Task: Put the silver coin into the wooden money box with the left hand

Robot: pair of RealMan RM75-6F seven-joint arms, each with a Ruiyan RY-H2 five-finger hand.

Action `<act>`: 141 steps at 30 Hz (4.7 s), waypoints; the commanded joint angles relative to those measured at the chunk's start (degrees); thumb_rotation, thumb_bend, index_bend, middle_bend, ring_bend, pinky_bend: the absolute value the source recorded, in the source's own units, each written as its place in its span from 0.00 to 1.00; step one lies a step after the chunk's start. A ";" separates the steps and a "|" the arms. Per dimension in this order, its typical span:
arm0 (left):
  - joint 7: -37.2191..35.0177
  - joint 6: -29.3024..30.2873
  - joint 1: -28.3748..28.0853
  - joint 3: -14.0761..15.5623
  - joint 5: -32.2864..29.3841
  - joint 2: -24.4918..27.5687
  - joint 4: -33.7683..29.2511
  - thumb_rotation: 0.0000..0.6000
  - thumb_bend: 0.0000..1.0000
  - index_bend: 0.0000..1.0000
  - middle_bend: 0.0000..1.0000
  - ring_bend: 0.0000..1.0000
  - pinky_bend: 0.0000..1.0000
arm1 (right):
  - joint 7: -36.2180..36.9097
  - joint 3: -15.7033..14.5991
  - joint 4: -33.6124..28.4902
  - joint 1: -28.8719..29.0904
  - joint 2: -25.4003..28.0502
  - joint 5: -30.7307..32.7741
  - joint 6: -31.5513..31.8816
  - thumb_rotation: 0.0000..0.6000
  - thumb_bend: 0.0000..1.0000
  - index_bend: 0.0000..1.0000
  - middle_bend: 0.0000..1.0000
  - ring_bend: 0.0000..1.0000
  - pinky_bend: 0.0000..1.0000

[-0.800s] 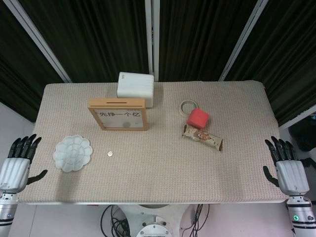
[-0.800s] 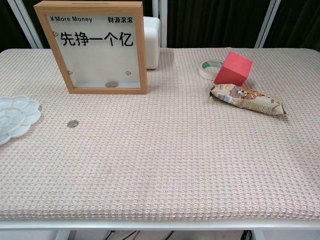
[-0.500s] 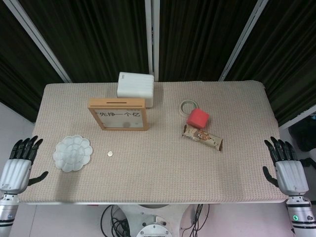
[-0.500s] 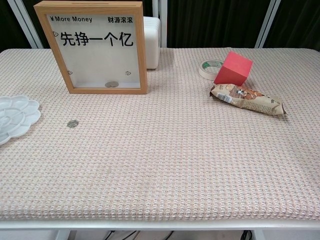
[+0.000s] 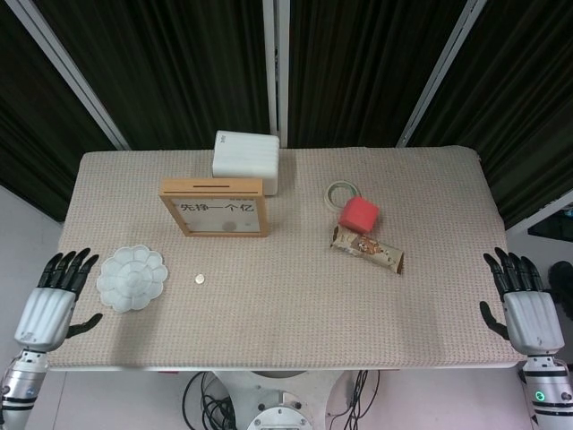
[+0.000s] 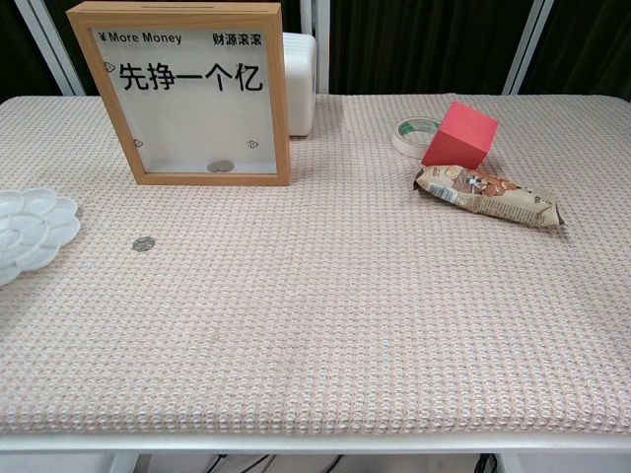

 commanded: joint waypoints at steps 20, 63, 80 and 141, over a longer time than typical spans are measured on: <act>11.24 -18.36 -13.14 -2.37 -3.26 -17.44 1.43 1.00 0.13 0.05 0.00 0.00 0.02 | 2.02 0.05 1.63 -0.56 0.07 0.68 0.32 1.00 0.32 0.00 0.00 0.00 0.00; 7.22 -24.61 -18.80 -4.26 -16.04 -29.38 19.13 1.00 0.28 0.37 0.01 0.00 0.03 | 4.70 0.19 3.29 -0.51 0.82 2.92 -2.15 1.00 0.32 0.00 0.00 0.00 0.00; 7.04 -24.73 -19.23 -4.35 -17.80 -29.88 20.18 1.00 0.28 0.41 0.01 0.00 0.03 | 4.25 0.16 2.88 -0.33 0.93 3.33 -2.83 1.00 0.32 0.00 0.00 0.00 0.00; -0.97 -20.99 -20.38 -6.01 -15.61 -35.38 28.84 1.00 0.37 0.59 0.13 0.00 0.07 | 5.43 0.26 4.30 -0.10 0.84 5.15 -4.71 1.00 0.32 0.00 0.00 0.00 0.00</act>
